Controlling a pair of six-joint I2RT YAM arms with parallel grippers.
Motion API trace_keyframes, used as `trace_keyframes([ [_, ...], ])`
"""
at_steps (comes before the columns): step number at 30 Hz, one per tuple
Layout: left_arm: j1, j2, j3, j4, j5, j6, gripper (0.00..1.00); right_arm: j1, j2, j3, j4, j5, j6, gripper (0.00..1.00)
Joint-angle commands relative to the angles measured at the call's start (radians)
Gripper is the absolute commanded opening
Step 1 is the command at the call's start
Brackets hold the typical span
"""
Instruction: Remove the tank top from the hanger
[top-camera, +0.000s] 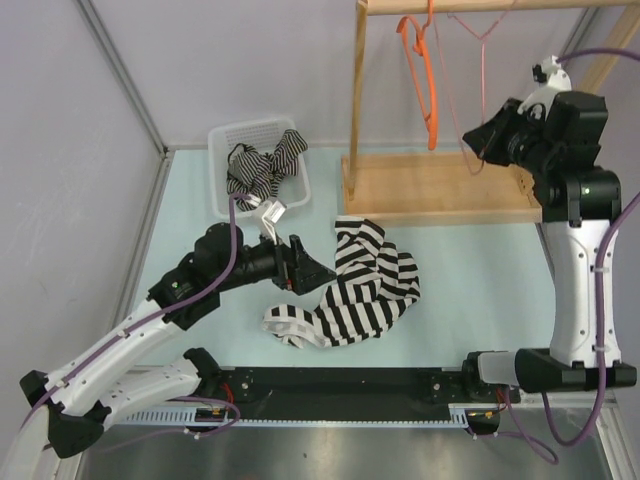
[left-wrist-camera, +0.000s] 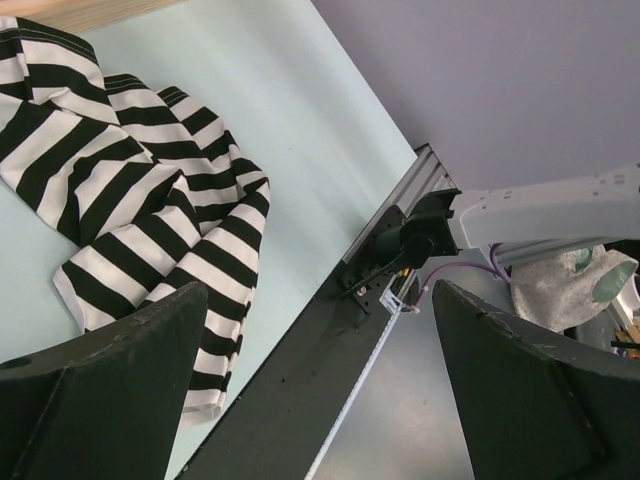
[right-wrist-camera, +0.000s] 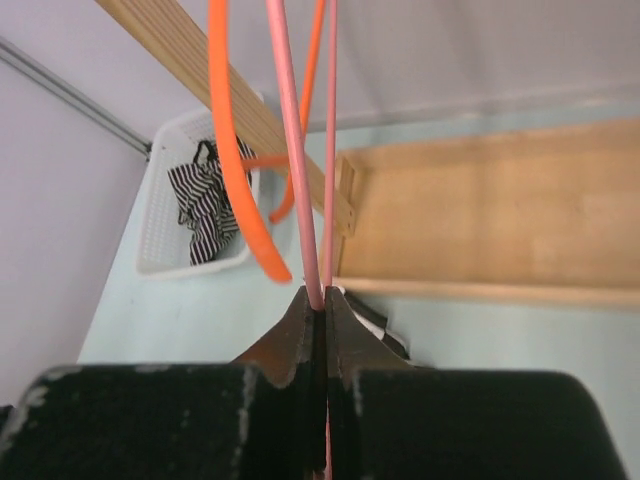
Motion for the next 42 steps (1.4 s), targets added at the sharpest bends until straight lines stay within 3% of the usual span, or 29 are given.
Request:
trace_keyframes([
  [1,0.002,-0.024,0.002,0.001,0.033,0.034,0.99,-0.005,0.141,0.196,-0.024,-0.052,-0.056,0.0],
  [9,0.003,-0.032,0.009,-0.047,0.036,0.065,0.99,-0.01,0.351,0.449,-0.148,-0.049,-0.036,0.0],
  [19,-0.015,0.042,0.019,-0.099,0.019,0.085,0.98,-0.013,0.319,0.271,-0.137,-0.068,-0.004,0.0],
  [20,-0.039,0.054,0.025,-0.099,0.008,0.082,0.98,-0.013,0.31,0.245,-0.134,-0.068,-0.001,0.04],
  [21,-0.059,0.082,0.03,-0.102,-0.011,0.083,0.99,-0.013,0.302,0.23,-0.13,-0.066,0.001,0.24],
  [23,-0.131,0.111,0.048,-0.108,-0.1,0.092,1.0,-0.015,0.272,0.198,-0.131,-0.06,0.001,0.46],
  [24,-0.158,0.132,0.056,-0.119,-0.136,0.098,1.0,-0.015,0.261,0.167,-0.14,-0.051,0.001,0.63],
  [26,-0.236,0.2,0.087,-0.14,-0.247,0.117,0.99,-0.012,0.22,0.135,-0.157,0.003,-0.007,0.76],
  [28,-0.282,0.273,0.105,-0.169,-0.303,0.138,1.0,-0.01,0.158,0.087,-0.186,0.099,-0.01,0.97],
  [30,-0.336,0.322,0.133,-0.183,-0.383,0.164,0.99,0.001,0.1,0.017,-0.202,0.183,-0.001,1.0],
  [34,-0.36,0.482,0.174,-0.183,-0.38,0.227,0.99,0.013,-0.07,-0.13,-0.206,0.354,0.012,1.0],
  [42,-0.371,0.824,0.294,-0.128,-0.366,0.281,0.98,0.015,-0.397,-0.476,-0.222,0.324,0.056,1.0],
])
